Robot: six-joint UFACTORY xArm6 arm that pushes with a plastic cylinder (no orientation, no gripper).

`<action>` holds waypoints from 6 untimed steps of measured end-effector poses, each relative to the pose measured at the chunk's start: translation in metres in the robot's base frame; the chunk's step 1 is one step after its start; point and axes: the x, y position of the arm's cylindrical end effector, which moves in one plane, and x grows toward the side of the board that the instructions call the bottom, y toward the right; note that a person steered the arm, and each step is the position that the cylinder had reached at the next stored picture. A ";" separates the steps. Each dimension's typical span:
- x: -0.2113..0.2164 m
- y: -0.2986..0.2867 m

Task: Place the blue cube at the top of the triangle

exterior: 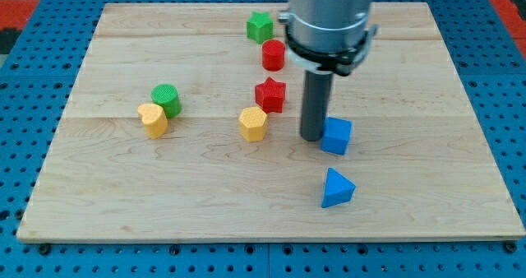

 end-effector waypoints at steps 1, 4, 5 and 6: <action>-0.003 0.000; -0.054 0.044; -0.028 0.065; -0.015 0.056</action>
